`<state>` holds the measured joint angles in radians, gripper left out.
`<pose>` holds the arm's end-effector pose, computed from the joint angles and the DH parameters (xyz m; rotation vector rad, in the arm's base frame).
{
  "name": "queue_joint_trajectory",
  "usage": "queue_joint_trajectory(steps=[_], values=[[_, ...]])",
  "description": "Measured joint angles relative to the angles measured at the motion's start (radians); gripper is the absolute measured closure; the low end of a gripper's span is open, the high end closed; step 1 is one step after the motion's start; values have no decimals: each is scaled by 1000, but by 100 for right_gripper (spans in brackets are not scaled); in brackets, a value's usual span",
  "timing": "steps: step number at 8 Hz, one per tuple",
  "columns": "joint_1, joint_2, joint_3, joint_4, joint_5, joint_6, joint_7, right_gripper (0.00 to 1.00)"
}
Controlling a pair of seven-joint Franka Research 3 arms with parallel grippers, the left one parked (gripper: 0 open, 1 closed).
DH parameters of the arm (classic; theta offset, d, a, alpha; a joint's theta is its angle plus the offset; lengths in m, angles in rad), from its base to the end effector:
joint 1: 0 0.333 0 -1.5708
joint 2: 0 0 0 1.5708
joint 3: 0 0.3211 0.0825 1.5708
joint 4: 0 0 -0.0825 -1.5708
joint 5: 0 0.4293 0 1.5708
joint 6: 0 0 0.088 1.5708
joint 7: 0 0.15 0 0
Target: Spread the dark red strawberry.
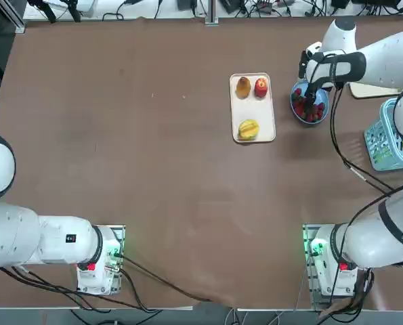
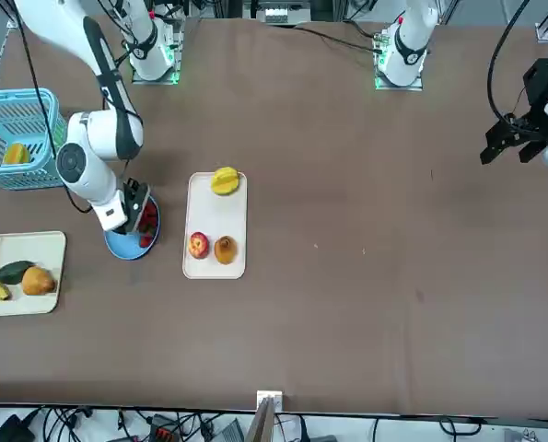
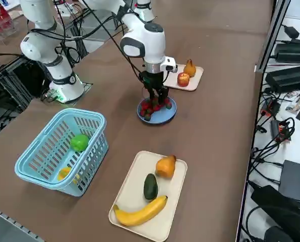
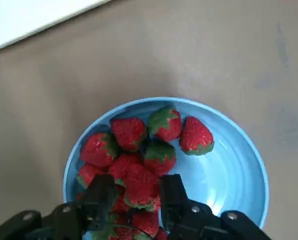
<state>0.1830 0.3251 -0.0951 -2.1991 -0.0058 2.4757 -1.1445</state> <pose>0.5754 0.0480 0.1554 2.5501 1.8230 -0.0906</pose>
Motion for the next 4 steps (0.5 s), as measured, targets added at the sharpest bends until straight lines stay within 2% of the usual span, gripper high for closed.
queue_joint_trajectory(steps=[3, 4], values=[[0, 8, 0, 7, 0, 4, 0, 52], [0, 10, 0, 10, 0, 7, 0, 59]])
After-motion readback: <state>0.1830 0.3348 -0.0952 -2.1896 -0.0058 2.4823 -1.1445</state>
